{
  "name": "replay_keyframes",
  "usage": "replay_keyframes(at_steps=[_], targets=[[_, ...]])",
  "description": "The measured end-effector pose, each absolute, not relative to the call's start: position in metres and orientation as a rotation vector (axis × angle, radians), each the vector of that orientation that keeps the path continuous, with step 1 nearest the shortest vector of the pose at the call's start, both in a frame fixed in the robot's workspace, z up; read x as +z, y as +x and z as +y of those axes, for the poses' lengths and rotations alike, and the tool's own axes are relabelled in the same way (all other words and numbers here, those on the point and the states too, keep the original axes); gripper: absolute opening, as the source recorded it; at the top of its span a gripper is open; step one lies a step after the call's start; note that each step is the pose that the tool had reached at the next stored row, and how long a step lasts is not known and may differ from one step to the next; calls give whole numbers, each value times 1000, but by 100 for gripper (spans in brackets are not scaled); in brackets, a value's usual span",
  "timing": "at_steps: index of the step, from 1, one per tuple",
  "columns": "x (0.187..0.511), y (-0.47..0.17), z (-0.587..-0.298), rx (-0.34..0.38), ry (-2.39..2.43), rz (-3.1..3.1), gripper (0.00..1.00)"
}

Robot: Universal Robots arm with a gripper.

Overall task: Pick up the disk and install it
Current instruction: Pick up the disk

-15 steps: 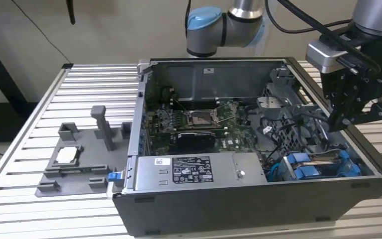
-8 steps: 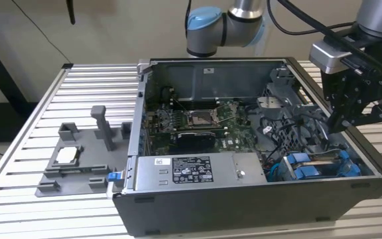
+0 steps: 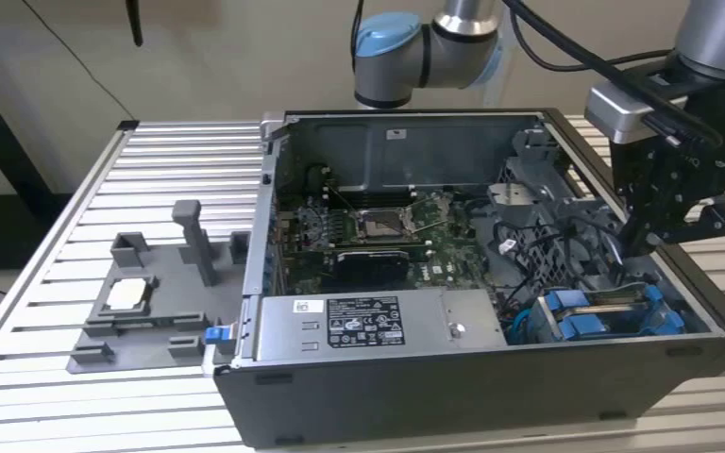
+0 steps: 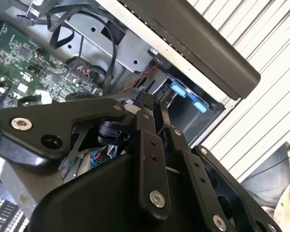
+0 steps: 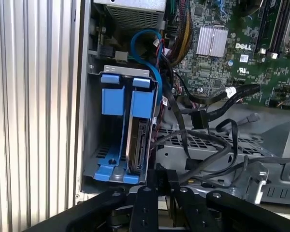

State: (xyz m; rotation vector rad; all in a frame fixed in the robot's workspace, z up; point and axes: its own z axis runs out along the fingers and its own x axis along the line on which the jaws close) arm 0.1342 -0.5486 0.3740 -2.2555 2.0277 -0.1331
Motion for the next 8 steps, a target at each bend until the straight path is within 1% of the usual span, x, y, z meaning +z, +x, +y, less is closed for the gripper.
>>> replay_keyframes(at_steps=[8], targets=[[371, 146, -549, -57, -2290, 2061, 19]])
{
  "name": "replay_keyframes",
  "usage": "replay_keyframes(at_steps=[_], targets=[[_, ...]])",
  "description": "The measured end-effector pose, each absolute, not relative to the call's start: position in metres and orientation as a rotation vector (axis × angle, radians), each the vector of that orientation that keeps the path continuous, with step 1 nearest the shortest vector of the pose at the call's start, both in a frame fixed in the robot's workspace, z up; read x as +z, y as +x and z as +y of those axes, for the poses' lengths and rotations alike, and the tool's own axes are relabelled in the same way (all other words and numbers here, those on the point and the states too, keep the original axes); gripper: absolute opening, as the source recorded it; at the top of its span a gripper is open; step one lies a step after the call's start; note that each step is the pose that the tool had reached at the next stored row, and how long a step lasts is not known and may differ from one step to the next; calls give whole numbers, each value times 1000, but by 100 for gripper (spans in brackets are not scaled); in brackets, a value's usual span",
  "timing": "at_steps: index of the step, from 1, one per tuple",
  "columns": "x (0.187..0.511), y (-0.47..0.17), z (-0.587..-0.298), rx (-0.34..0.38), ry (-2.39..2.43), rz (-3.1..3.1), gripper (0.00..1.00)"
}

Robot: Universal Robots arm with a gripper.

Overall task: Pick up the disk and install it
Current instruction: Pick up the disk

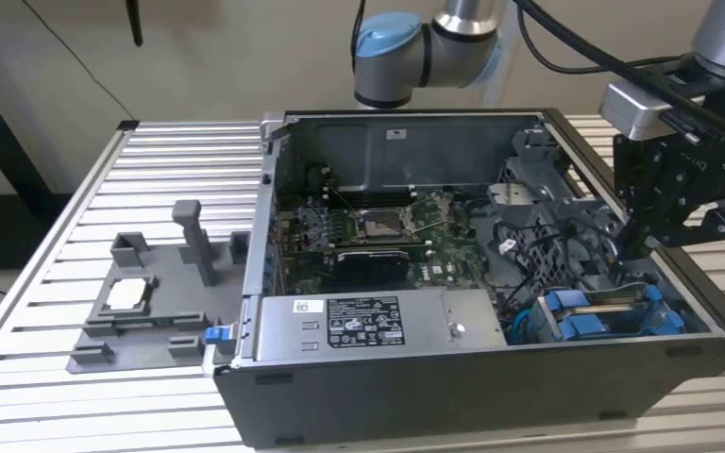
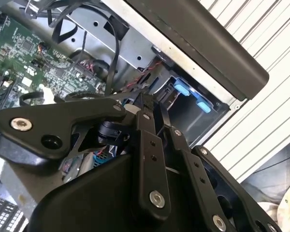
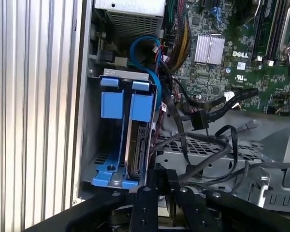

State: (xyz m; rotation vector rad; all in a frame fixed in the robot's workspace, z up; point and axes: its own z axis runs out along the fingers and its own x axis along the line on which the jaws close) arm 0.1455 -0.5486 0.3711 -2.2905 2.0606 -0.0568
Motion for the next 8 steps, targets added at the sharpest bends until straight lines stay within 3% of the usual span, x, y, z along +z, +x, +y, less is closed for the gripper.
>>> replay_keyframes(at_steps=[8], targets=[[366, 150, -549, -23, -2299, 2083, 19]])
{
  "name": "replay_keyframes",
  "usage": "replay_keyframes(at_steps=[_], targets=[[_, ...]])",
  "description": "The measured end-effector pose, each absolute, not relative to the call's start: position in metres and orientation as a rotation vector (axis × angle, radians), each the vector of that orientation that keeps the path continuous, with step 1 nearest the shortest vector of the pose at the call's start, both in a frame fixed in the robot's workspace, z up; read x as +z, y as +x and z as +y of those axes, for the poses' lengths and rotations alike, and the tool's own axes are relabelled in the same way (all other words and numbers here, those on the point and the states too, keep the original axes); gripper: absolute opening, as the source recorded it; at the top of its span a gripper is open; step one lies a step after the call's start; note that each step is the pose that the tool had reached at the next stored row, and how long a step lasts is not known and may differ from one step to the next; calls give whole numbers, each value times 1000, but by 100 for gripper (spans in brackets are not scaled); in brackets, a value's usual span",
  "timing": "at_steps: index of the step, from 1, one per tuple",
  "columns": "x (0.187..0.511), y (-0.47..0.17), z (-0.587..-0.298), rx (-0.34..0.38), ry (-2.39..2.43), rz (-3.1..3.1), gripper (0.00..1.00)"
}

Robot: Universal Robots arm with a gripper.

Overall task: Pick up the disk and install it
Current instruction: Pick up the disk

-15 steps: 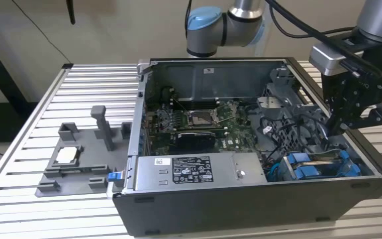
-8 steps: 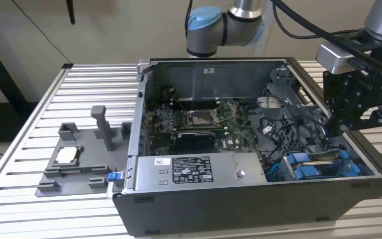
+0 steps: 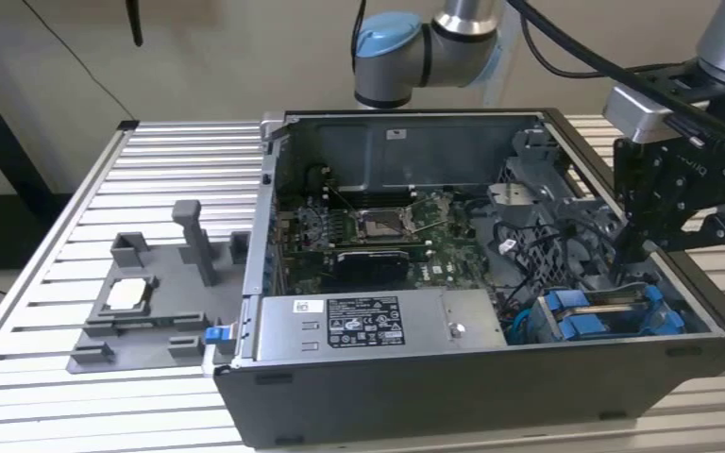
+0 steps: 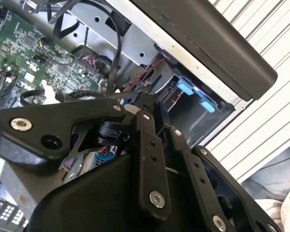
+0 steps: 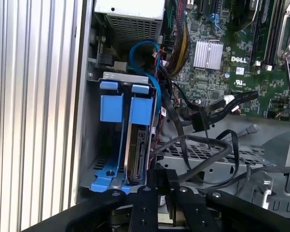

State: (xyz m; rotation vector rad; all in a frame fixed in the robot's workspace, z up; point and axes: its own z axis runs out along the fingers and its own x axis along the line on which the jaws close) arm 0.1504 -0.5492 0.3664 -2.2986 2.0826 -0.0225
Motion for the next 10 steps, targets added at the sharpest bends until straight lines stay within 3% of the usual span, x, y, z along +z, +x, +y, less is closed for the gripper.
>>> replay_keyframes(at_steps=[10], targets=[[362, 154, -556, -9, -2291, 2098, 19]])
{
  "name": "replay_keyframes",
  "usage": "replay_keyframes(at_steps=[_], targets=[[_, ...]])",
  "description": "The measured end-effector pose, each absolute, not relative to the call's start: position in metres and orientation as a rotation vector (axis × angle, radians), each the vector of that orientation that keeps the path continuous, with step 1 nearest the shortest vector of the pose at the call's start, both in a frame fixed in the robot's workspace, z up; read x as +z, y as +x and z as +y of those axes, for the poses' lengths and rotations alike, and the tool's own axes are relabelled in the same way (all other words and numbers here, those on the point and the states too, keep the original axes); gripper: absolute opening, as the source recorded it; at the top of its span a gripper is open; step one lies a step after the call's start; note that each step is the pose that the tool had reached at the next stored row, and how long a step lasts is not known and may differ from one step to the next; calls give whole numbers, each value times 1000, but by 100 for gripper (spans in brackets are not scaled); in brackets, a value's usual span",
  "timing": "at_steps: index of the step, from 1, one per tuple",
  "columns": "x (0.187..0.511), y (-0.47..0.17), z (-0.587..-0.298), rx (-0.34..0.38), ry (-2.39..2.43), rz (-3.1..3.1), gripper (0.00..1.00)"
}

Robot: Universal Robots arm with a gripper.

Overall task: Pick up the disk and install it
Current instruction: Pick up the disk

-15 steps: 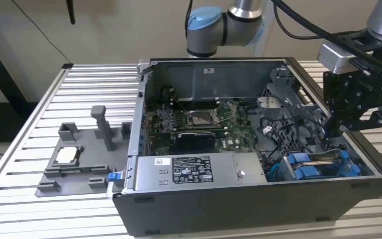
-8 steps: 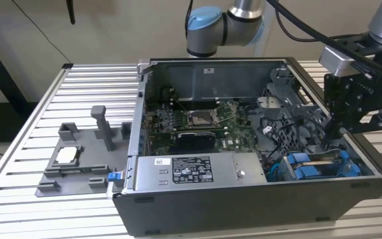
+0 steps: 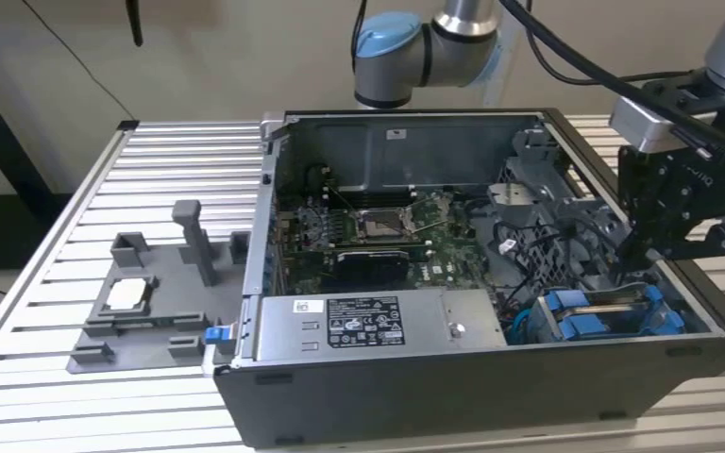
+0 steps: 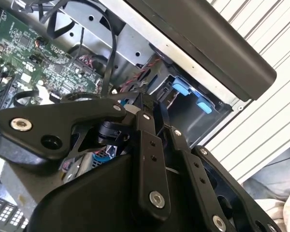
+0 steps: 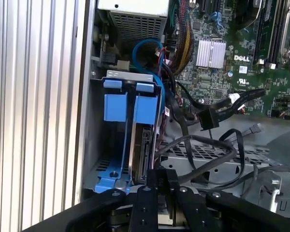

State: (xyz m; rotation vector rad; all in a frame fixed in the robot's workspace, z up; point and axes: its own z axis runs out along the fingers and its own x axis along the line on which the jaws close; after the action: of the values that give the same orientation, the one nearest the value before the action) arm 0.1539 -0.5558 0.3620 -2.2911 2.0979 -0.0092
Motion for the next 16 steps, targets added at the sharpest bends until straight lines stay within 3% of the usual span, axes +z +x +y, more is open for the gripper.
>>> replay_keyframes(at_steps=[16], targets=[[351, 156, -565, -6, -2223, 2174, 19]])
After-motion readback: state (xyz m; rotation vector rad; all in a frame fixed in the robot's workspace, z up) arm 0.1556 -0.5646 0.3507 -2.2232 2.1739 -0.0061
